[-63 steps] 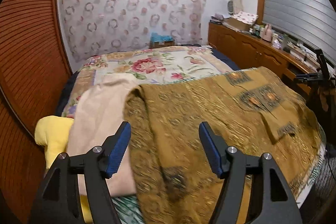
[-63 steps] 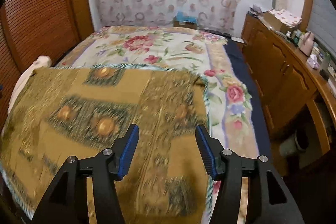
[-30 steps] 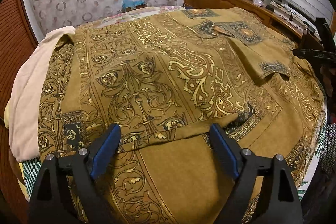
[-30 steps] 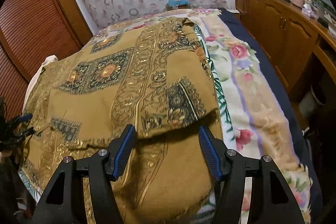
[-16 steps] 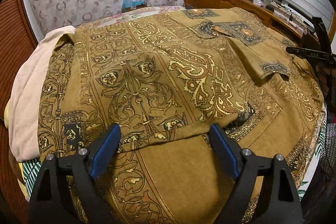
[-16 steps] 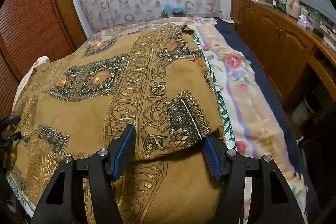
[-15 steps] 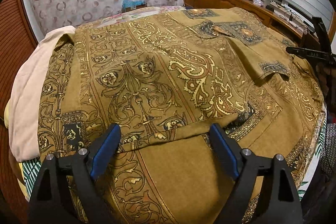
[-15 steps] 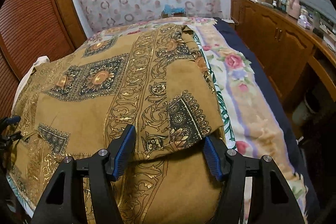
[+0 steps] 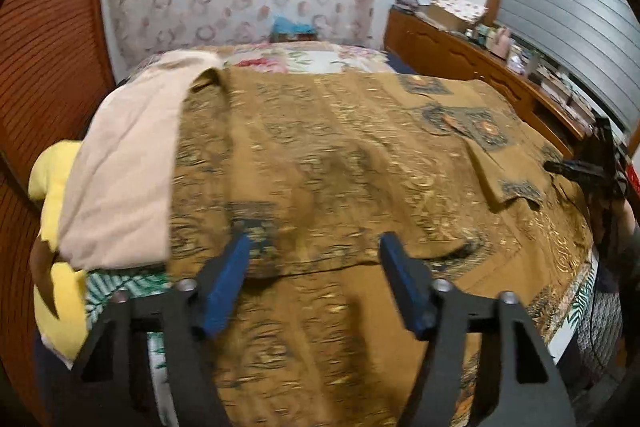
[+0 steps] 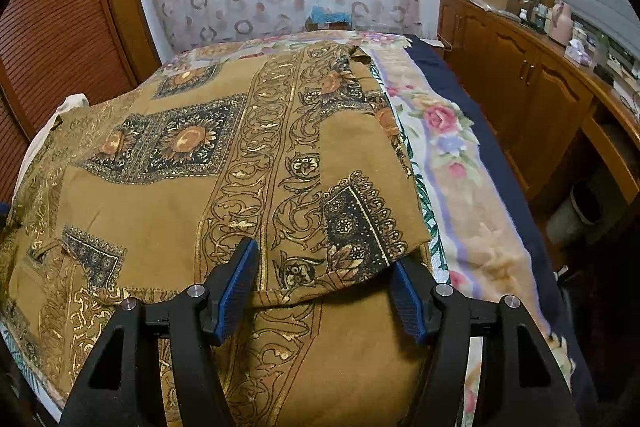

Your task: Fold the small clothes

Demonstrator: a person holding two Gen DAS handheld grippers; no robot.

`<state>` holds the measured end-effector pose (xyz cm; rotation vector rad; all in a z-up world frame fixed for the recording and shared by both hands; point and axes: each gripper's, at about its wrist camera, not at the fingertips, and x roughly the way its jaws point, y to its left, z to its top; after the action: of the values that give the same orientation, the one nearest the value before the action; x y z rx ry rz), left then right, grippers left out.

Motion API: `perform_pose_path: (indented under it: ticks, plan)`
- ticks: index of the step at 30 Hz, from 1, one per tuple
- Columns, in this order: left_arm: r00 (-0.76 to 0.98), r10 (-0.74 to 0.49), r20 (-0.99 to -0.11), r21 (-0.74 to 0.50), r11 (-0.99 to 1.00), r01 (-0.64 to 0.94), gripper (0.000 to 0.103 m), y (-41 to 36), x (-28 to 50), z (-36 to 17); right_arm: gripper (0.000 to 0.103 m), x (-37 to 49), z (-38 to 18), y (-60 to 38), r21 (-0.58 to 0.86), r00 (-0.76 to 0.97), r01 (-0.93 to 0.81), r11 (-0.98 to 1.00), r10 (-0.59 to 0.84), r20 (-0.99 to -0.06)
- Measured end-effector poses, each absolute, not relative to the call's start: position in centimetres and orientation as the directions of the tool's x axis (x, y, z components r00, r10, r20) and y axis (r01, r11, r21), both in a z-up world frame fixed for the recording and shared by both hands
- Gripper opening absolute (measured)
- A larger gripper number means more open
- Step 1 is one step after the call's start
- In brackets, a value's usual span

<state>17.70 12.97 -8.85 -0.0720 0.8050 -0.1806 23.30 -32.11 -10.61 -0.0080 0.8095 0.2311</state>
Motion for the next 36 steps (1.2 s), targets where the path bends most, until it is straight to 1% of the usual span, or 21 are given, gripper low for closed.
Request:
perform_pose_path:
  ticks: [1,5,8,10,12,16,17,18,19,20,22,28,33,35,36]
  plan:
    - [0.675,-0.184,-0.715,-0.136,0.983,0.124,0.055,13.3,17.8,-9.0,0.066,23.3,-10.6,-32.1,0.083,0.666,-0.208,0.975,0.203,-0.718]
    - [0.662,-0.138,-0.737,-0.112,0.990,0.081,0.049,14.6,18.6,-9.7,0.067,23.4,-10.6,-32.4,0.078,0.666,-0.212,0.974,0.202,-0.718]
    - [0.649,-0.127,-0.750,-0.108,0.992,0.070,0.049,14.6,19.0,-10.5,0.067,23.5,-10.6,-32.4,0.074,0.665,-0.213,0.974,0.200,-0.719]
    - [0.635,-0.121,-0.763,-0.097,0.993,0.073,0.046,14.5,19.4,-11.1,0.067,23.5,-10.6,-32.5,0.075,0.665,-0.215,0.974,0.202,-0.719]
    - [0.626,-0.111,-0.772,-0.085,0.994,0.071,0.045,14.4,19.7,-11.5,0.067,23.5,-10.6,-32.5,0.076,0.665,-0.215,0.974,0.203,-0.719]
    - [0.627,-0.118,-0.770,-0.091,0.993,0.076,0.045,14.7,19.8,-11.6,0.067,23.6,-10.6,-32.6,0.076,0.665,-0.215,0.974,0.203,-0.719]
    - [0.632,-0.127,-0.764,-0.096,0.992,0.084,0.043,14.7,19.7,-11.5,0.067,23.5,-10.6,-32.6,0.076,0.665,-0.215,0.974,0.203,-0.719]
    - [0.637,-0.133,-0.759,-0.097,0.991,0.091,0.039,14.5,19.6,-11.3,0.067,23.5,-10.6,-32.6,0.076,0.665,-0.215,0.974,0.203,-0.719]
    - [0.641,-0.138,-0.755,-0.097,0.990,0.098,0.029,14.5,19.5,-11.2,0.067,23.5,-10.6,-32.6,0.075,0.665,-0.215,0.974,0.202,-0.719]
    - [0.644,-0.145,-0.751,-0.100,0.989,0.107,0.022,14.3,19.4,-11.0,0.067,23.5,-10.6,-32.6,0.075,0.665,-0.215,0.974,0.202,-0.719]
    - [0.644,-0.167,-0.747,-0.105,0.985,0.133,0.017,13.9,19.4,-10.7,0.067,23.6,-10.6,-32.6,0.071,0.665,-0.216,0.974,0.200,-0.720]
    - [0.625,-0.142,-0.767,-0.073,0.988,0.135,0.017,13.3,20.0,-11.1,0.067,23.6,-10.6,-32.8,0.068,0.665,-0.218,0.974,0.199,-0.720]
    - [0.622,-0.146,-0.769,-0.088,0.989,0.123,0.017,13.5,20.3,-11.3,0.066,23.6,-10.4,-32.8,0.063,0.664,-0.225,0.972,0.200,-0.721]
    - [0.628,-0.146,-0.764,-0.087,0.989,0.123,0.017,13.4,20.2,-11.1,0.066,23.7,-10.3,-33.2,0.107,0.658,-0.217,0.970,0.226,-0.718]
    - [0.630,-0.146,-0.762,-0.086,0.988,0.125,0.017,13.3,20.2,-11.0,0.062,23.8,-10.2,-33.5,0.145,0.650,-0.219,0.965,0.255,-0.716]
